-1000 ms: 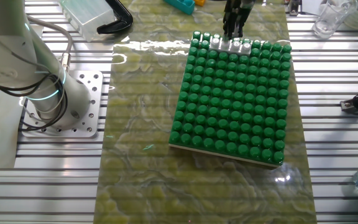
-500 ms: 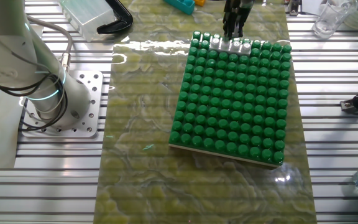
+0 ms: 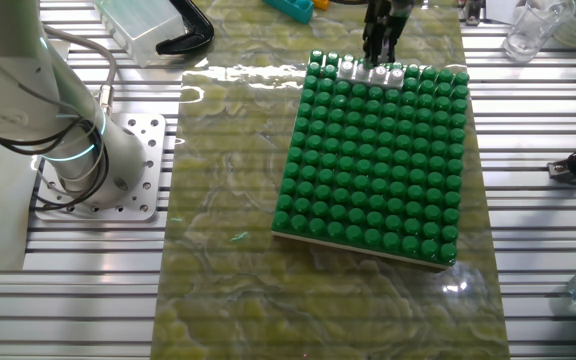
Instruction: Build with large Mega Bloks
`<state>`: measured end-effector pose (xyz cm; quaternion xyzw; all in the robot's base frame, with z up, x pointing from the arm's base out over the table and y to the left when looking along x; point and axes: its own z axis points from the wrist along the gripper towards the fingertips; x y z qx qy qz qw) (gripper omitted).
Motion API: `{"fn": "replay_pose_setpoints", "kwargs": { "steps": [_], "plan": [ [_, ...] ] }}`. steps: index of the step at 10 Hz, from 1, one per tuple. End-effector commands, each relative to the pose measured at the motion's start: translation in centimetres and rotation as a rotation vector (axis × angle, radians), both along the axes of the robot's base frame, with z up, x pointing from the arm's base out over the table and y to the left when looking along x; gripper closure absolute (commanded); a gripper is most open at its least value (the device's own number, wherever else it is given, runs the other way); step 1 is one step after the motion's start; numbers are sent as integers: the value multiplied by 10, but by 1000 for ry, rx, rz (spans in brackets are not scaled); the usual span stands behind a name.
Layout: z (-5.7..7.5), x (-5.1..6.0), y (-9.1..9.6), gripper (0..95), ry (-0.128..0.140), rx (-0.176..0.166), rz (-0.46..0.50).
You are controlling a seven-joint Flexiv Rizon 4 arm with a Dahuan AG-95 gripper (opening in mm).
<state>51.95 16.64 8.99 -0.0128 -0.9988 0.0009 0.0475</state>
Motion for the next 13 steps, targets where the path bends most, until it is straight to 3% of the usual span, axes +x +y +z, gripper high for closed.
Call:
{"fn": "replay_pose_setpoints", "kwargs": {
  "steps": [1, 7, 10, 13],
  "plan": [
    [-5, 10, 3, 950, 9, 4, -9],
    [-9, 17, 2, 950, -7, -10, -2],
    [-29, 22, 2, 950, -11, -1, -9],
    [-37, 24, 2, 950, -15, -10, -4]
  ]
}}
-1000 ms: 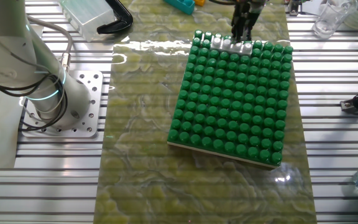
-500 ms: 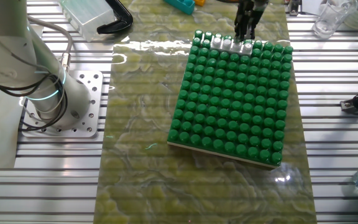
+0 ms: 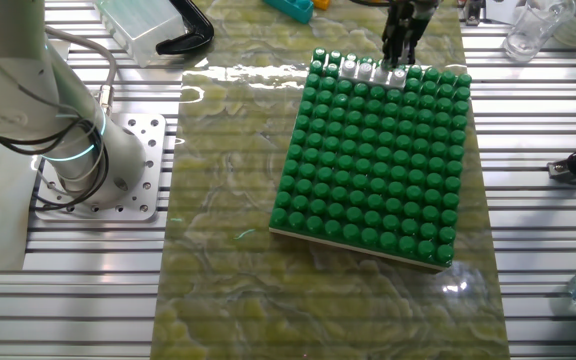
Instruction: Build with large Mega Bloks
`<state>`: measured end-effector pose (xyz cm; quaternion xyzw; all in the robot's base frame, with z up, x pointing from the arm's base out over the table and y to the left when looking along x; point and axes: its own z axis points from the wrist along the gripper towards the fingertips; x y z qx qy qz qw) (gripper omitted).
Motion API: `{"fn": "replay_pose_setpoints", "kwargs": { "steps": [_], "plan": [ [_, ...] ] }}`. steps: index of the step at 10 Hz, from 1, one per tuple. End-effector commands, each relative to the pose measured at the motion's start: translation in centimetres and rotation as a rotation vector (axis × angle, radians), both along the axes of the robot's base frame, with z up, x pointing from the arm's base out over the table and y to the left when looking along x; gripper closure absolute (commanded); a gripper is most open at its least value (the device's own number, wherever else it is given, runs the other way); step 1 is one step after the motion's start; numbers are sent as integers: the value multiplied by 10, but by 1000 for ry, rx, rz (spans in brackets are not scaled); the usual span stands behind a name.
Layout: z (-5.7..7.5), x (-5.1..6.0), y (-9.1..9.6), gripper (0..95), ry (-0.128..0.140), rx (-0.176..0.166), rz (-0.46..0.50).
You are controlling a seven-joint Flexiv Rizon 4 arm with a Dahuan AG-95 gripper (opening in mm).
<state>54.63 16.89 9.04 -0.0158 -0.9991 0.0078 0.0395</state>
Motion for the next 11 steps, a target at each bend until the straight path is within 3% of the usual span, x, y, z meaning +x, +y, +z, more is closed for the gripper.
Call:
{"fn": "replay_pose_setpoints", "kwargs": {
  "steps": [1, 4, 7, 11],
  "plan": [
    [-39, -2, -1, 950, 2, 4, 0],
    [-47, -1, -1, 950, -1, 3, 3],
    [-46, -1, -1, 950, -6, 4, 5],
    [-15, -7, 6, 950, -6, 5, 15]
  ]
}}
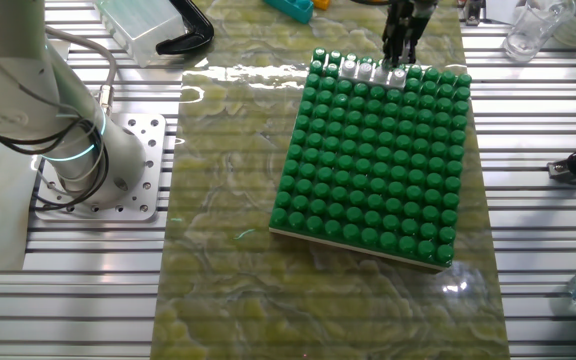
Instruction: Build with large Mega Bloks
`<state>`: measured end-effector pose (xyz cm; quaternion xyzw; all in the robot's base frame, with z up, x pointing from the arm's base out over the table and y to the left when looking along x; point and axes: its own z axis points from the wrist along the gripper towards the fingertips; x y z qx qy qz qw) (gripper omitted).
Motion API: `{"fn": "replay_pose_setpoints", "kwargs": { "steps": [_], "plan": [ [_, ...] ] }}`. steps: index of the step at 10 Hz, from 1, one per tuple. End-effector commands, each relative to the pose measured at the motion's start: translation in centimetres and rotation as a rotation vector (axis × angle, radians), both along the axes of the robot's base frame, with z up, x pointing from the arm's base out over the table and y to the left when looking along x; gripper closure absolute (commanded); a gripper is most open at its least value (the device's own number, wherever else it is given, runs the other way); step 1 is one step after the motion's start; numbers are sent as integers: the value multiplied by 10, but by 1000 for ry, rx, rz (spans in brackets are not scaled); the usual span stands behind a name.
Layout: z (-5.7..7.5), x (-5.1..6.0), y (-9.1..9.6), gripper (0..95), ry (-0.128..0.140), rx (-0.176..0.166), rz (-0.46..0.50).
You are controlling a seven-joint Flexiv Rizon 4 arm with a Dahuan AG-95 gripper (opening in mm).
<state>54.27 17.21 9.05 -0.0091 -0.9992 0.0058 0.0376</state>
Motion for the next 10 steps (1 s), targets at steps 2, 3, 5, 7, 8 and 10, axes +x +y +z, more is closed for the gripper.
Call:
{"fn": "replay_pose_setpoints", "kwargs": {
  "steps": [2, 3, 5, 7, 8, 10],
  "plan": [
    [10, -11, 10, 950, -2, -1, -2],
    [21, -15, 15, 950, -5, 0, -2],
    [32, -20, 22, 950, -25, 6, -2],
    [39, -25, 35, 950, -67, 10, 10],
    [39, -25, 46, 950, -66, 10, 0],
    [31, -26, 71, 950, -52, 3, -32]
  ]
}}
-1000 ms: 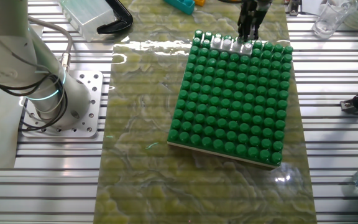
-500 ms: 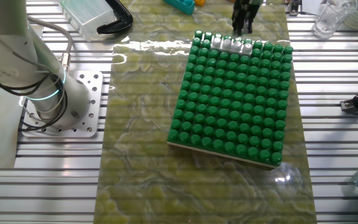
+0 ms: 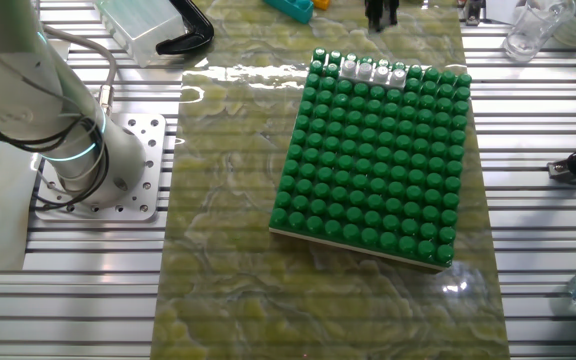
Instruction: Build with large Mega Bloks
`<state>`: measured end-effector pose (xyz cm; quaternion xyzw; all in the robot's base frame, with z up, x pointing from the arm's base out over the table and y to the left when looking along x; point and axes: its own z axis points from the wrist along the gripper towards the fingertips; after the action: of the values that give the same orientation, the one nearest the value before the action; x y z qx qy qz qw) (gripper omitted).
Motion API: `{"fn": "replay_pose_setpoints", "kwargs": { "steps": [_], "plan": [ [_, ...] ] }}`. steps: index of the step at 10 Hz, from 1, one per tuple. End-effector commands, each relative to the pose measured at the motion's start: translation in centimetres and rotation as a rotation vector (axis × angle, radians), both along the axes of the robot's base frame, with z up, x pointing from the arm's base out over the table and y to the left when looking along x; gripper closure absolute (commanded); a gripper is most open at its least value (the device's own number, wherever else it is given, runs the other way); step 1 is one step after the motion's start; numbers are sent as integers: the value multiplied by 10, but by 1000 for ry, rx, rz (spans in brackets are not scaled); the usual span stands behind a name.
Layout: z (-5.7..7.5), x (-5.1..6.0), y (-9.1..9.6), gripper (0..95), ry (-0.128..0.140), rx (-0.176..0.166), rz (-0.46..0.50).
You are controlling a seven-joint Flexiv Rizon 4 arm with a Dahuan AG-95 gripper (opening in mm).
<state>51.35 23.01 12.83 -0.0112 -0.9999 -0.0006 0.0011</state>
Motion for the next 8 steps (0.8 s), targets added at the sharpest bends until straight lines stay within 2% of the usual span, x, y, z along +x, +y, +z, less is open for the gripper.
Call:
{"fn": "replay_pose_setpoints", "kwargs": {
  "steps": [1, 4, 6, 8],
  "plan": [
    [-9, 3, 22, 950, 22, -7, -37],
    [-12, -4, 46, 950, 28, -3, -54],
    [-11, -10, 59, 950, 18, 8, -44],
    [-14, -15, 74, 950, 18, 3, -41]
  ]
}}
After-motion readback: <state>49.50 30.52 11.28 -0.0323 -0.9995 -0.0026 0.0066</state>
